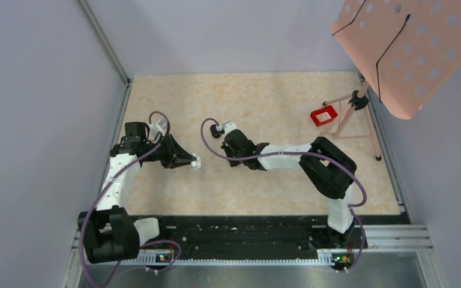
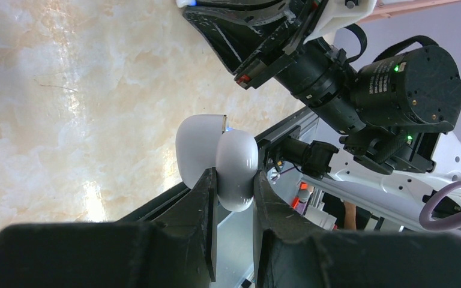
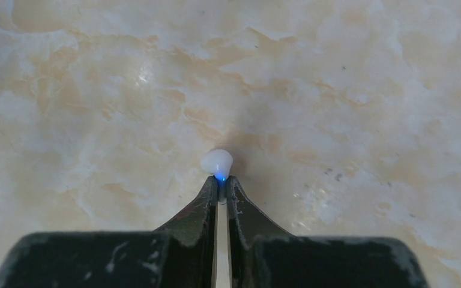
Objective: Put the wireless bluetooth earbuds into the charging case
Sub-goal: Move the left earbud to the center of the board.
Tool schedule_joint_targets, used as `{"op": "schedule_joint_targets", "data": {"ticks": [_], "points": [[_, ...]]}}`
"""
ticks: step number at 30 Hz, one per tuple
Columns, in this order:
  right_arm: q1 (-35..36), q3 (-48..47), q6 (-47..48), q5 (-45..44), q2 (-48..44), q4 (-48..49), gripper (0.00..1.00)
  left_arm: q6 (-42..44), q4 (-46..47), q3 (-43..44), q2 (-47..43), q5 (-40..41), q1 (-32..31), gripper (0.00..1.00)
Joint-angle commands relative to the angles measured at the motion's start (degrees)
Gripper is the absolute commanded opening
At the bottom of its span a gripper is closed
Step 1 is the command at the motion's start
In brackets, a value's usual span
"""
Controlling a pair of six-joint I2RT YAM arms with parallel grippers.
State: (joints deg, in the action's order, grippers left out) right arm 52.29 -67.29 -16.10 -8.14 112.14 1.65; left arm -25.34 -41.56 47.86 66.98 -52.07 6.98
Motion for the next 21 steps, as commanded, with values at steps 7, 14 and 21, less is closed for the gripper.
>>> {"op": "schedule_joint_targets", "data": {"ticks": [7, 14, 21], "points": [[-0.5, 9.8, 8.5, -18.5, -14.3, -1.5, 0.01, 0.7, 1.4, 0.1, -0.7, -1.8, 0.1, 0.0], [1.9, 11.4, 8.3, -4.5, -16.7, -1.3, 0.49, 0.7, 1.4, 0.8, 0.4, -1.7, 0.1, 0.0], [-1.6, 14.4, 3.6, 1.0, -20.9, 0.8, 0.47, 0.6, 1.4, 0.8, 0.7, -1.7, 0.0, 0.0]]}}
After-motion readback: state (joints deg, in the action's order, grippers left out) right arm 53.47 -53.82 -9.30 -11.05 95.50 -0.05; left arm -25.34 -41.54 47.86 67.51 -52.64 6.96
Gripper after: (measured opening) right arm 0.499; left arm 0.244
